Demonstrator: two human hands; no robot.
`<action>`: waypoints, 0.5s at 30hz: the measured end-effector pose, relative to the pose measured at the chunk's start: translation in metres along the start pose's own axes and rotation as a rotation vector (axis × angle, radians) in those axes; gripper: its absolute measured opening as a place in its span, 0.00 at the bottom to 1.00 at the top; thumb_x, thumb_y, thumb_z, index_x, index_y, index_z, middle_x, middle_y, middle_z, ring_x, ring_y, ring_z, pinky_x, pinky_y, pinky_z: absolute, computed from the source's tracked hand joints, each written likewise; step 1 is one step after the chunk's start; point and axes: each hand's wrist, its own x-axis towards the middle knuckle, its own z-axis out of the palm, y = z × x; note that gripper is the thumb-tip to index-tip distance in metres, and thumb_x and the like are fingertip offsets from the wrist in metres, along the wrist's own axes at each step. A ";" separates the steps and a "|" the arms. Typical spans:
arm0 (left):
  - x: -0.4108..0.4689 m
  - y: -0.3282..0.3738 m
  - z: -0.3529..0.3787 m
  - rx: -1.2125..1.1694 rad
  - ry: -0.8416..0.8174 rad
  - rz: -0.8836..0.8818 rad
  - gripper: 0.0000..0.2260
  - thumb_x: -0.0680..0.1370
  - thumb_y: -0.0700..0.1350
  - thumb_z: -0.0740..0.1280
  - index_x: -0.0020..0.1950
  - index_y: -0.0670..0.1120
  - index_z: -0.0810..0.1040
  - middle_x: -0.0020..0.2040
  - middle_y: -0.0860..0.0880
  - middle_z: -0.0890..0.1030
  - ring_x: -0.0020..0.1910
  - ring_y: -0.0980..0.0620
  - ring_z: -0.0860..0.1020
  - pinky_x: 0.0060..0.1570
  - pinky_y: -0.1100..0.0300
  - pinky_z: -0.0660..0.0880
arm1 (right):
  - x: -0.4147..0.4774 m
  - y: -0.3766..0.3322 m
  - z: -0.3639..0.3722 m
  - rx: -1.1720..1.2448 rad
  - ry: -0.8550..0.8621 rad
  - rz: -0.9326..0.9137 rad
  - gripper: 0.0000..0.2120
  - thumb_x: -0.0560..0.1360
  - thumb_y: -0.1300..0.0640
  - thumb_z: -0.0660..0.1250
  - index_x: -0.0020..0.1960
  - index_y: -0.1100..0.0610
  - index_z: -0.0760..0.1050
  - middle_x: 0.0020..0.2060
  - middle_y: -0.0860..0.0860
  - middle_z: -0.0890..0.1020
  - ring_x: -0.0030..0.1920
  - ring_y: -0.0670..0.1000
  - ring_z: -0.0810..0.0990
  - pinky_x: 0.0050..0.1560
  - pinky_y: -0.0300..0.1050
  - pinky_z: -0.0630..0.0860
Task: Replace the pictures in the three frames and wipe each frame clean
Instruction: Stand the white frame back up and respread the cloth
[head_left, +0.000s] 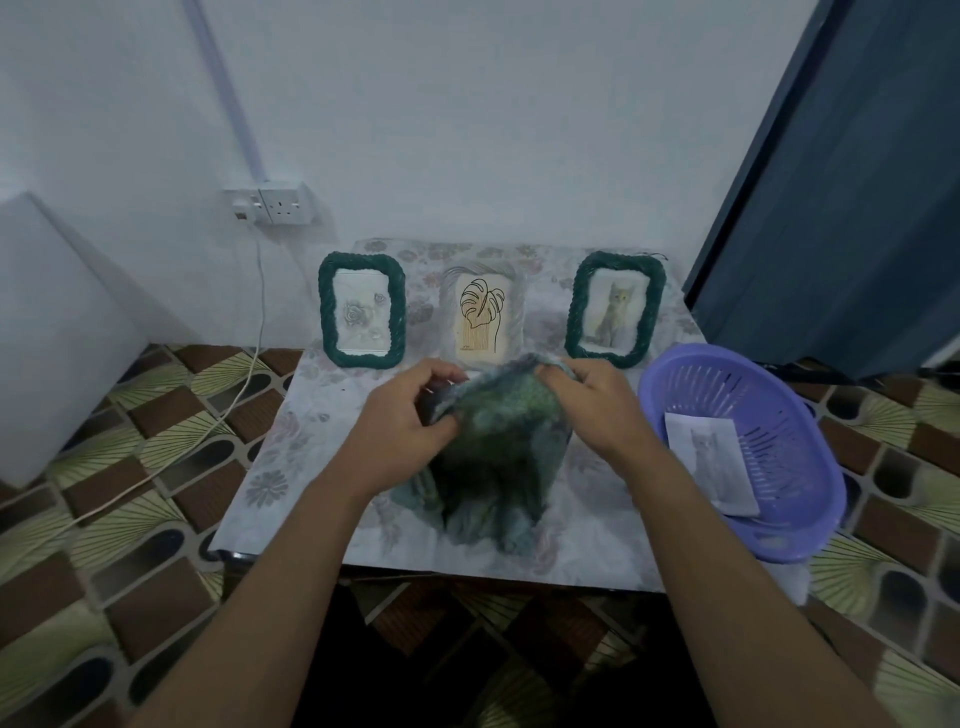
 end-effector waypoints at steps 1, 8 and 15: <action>0.000 -0.001 0.000 0.036 0.009 0.011 0.16 0.73 0.37 0.73 0.52 0.57 0.78 0.48 0.59 0.81 0.45 0.63 0.79 0.42 0.74 0.72 | -0.001 0.002 -0.004 -0.028 0.009 -0.008 0.24 0.80 0.52 0.64 0.30 0.52 0.58 0.20 0.45 0.60 0.24 0.45 0.60 0.30 0.44 0.55; -0.004 -0.016 -0.001 0.366 0.179 -0.023 0.11 0.75 0.37 0.69 0.55 0.45 0.82 0.44 0.51 0.83 0.42 0.55 0.76 0.41 0.78 0.65 | 0.000 0.014 -0.023 -0.349 0.135 -0.209 0.24 0.82 0.50 0.62 0.30 0.57 0.62 0.28 0.50 0.66 0.30 0.54 0.67 0.34 0.52 0.64; -0.004 -0.037 0.004 0.395 0.393 -0.161 0.08 0.78 0.37 0.66 0.56 0.42 0.81 0.39 0.47 0.79 0.34 0.54 0.72 0.31 0.70 0.61 | -0.005 0.023 -0.026 -0.224 0.348 -0.224 0.09 0.83 0.55 0.62 0.46 0.46 0.77 0.30 0.40 0.71 0.29 0.43 0.70 0.29 0.37 0.59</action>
